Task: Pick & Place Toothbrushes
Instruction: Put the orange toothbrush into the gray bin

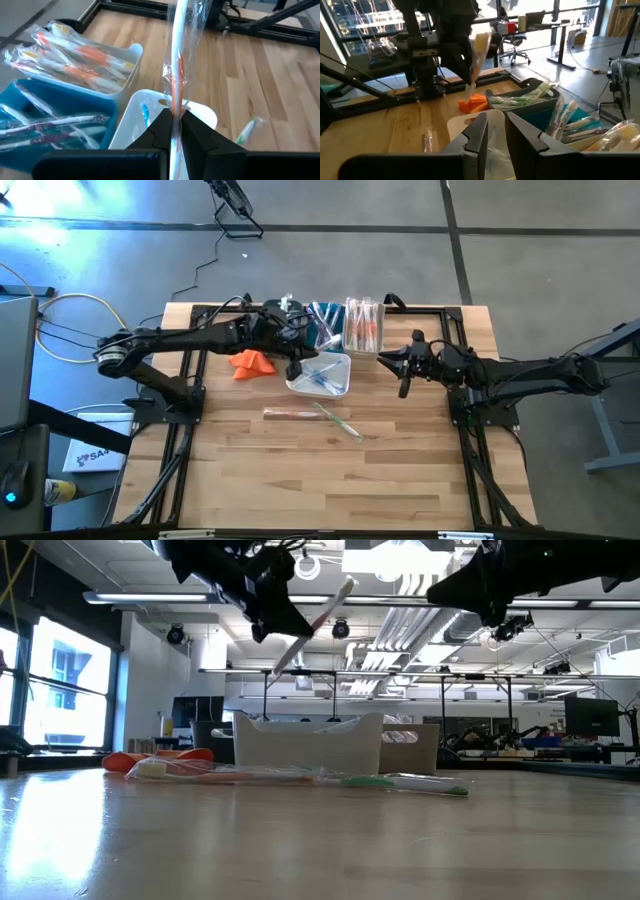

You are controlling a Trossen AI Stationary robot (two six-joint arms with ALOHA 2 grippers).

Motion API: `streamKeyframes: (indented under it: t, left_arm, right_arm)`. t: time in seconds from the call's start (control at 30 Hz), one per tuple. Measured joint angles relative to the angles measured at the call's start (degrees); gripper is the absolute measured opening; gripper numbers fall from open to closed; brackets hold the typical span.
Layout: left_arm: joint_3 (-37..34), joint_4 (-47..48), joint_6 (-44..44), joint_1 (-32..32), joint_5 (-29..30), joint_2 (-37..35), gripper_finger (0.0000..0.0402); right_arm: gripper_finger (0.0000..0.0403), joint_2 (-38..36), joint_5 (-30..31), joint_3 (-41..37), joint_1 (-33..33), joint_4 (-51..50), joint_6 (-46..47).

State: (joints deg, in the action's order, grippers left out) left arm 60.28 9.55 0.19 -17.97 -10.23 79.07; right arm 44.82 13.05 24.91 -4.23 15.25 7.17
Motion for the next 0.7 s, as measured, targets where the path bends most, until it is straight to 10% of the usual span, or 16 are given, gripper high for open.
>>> streamKeyframes:
  t: [0.7]
  left_arm:
    - [-0.03,-6.95,-0.05,-0.01,-1.01,4.08,0.0019]
  right_arm:
    - [0.0114,9.86,8.89,0.00,-0.05,11.51,-4.16]
